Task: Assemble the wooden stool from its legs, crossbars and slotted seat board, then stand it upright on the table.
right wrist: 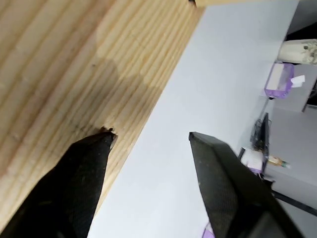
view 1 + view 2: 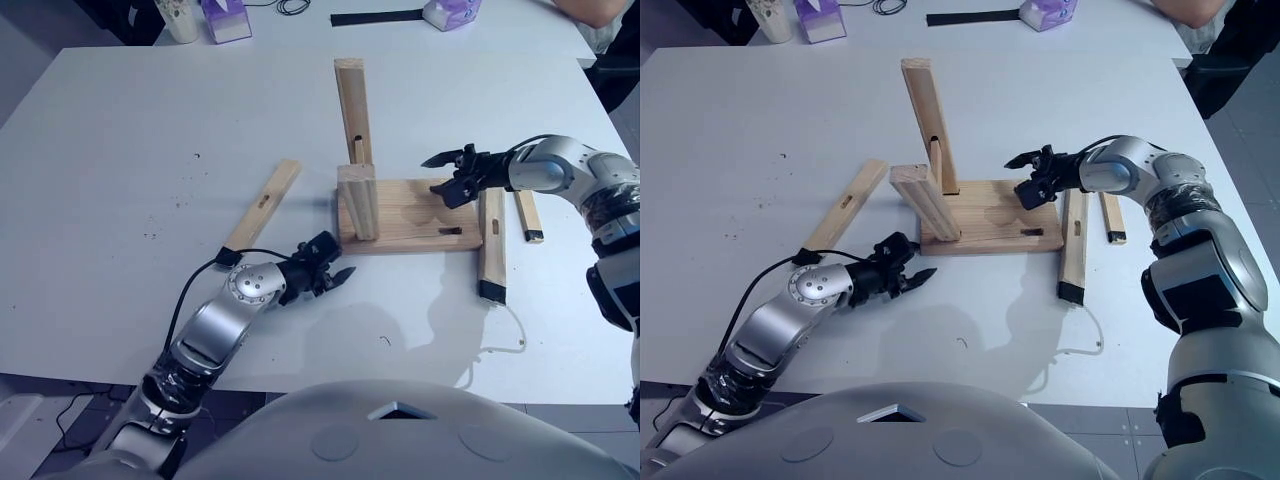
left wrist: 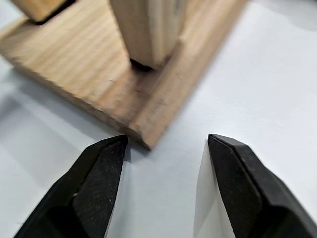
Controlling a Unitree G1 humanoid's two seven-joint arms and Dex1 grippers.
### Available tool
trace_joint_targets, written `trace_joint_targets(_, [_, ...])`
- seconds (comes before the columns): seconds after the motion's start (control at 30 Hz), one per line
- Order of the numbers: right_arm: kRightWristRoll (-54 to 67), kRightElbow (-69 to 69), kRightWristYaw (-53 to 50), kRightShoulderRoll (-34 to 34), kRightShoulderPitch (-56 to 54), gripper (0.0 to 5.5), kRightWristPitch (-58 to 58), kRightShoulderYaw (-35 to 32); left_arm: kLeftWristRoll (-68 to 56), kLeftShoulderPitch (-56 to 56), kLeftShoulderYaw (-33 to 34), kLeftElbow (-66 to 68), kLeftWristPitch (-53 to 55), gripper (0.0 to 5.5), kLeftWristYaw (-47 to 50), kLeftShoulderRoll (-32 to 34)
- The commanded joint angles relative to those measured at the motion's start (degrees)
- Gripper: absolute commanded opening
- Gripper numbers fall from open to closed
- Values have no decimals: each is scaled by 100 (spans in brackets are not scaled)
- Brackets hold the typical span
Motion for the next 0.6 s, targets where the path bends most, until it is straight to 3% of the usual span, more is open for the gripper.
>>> trace_joint_targets(0.03, [620,-325,1272,-124,546,289,-235,123,344,-143,266,640,93,304,283,149])
trace_joint_targets(0.17, [2026,-1482,2516,-211,1118,289,370,15,469,-394,519,938,-51,304,389,208])
trace_joint_targets(0.3, [3435,-3490,3489,-466,1861,289,1855,-153,526,-463,543,1064,-136,304,382,153])
trace_joint_targets(0.43, [4137,-4792,3757,-613,2253,289,3129,-539,560,-451,478,1041,-173,304,409,72])
trace_joint_targets(0.6, [4222,-5463,3532,-491,2504,289,4039,-1033,613,-519,442,1119,-255,304,364,-19])
